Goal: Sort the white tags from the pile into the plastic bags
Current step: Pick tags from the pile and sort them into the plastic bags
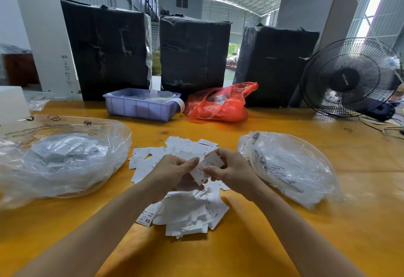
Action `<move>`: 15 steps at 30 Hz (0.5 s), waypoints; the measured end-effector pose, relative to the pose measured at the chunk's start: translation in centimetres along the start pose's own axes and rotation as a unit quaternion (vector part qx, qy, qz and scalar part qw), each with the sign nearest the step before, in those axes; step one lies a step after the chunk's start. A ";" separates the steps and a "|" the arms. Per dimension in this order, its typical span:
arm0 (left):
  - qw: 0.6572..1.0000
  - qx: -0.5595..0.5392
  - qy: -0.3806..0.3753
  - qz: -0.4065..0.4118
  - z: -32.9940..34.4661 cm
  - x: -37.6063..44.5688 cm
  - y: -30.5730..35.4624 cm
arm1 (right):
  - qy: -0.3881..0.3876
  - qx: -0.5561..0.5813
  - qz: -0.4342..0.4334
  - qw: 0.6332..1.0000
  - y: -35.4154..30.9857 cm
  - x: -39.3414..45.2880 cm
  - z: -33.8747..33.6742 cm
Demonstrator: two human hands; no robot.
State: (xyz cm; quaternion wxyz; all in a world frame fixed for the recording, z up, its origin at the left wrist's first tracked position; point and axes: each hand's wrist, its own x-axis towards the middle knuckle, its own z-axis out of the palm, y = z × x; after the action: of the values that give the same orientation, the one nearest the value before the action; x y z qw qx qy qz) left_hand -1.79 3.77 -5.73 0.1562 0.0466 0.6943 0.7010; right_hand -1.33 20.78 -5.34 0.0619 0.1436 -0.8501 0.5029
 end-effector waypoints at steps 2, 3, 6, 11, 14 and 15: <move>0.999 -0.036 -0.011 -0.010 -0.1 -0.1 0.1 | 0.035 -0.017 -0.021 0.999 0.1 0.1 0.0; 0.999 -0.046 -0.017 -0.015 -0.1 -0.1 0.2 | 0.052 -0.018 -0.028 0.998 0.1 0.1 0.0; 0.998 -0.060 -0.018 -0.026 -0.3 0.0 0.0 | 0.100 0.008 -0.034 0.994 0.2 0.2 -0.1; 0.997 -0.067 -0.014 -0.036 -0.4 0.2 0.0 | 0.145 0.049 -0.045 0.987 0.2 0.3 -0.1; 0.997 -0.064 -0.020 -0.033 -0.4 0.2 0.0 | 0.148 0.062 -0.056 0.985 0.2 0.3 -0.1; 0.997 -0.063 -0.021 -0.033 -0.4 0.2 0.0 | 0.148 0.066 -0.059 0.985 0.2 0.3 -0.1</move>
State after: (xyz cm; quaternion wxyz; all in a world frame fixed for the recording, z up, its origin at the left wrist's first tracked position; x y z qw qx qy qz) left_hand -2.07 3.39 -5.81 0.1961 0.0288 0.6465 0.7367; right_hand -1.71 20.87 -5.39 0.2070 0.1212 -0.7864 0.5692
